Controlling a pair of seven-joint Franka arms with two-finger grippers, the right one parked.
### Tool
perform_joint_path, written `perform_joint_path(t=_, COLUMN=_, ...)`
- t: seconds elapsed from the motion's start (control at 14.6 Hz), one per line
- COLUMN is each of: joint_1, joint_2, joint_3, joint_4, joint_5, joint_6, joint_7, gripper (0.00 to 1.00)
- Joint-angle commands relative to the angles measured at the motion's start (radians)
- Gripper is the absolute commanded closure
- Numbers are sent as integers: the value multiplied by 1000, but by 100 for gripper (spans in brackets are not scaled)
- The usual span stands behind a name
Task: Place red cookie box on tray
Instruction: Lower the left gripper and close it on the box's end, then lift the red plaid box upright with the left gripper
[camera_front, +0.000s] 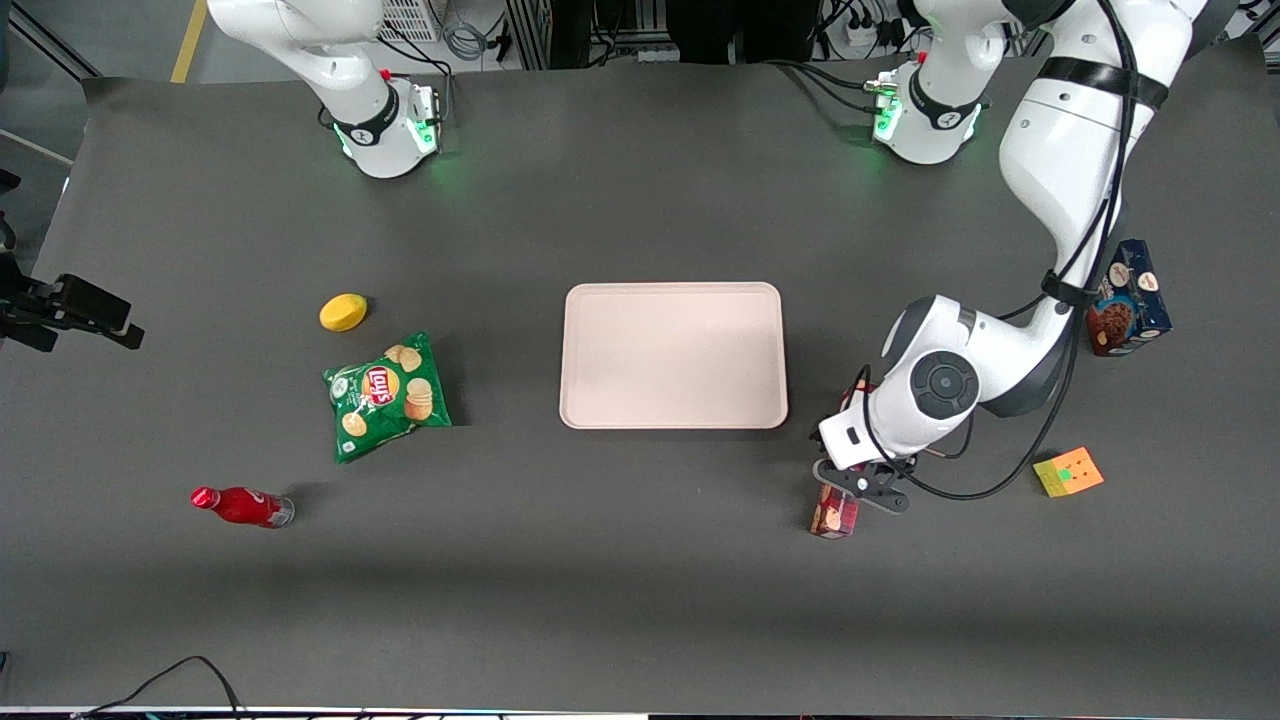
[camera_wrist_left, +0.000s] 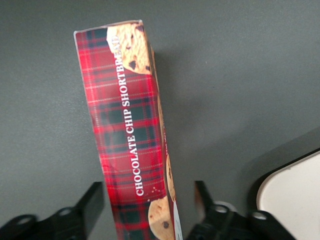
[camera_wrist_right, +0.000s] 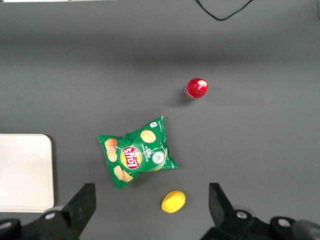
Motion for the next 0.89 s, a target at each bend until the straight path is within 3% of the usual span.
perform_joint_path(t=0.0, joint_1=-9, joint_2=15, joint_3=4, joint_4=9, joint_5=62, joint_6=17, joint_7=-23, gripper=91)
perform_joint_path(t=0.07, joint_1=-9, joint_2=15, joint_3=4, joint_4=9, joint_5=62, joint_6=17, joint_7=-22, gripper=100)
perform_joint_path(t=0.34, joint_1=-7, joint_2=-9, joint_3=2, joint_4=51, joint_5=62, joint_6=-44, joint_7=-9, gripper=100)
perform_joint_path(t=0.61, joint_1=-9, joint_2=-106, joint_3=-28, joint_4=186, joint_5=53, joint_6=-335, joint_7=-14, gripper=100)
perform_joint_path(t=0.82, joint_1=-9, joint_2=-212, joint_3=-35, joint_4=197, joint_5=45, joint_6=-419, joint_7=-9, gripper=100)
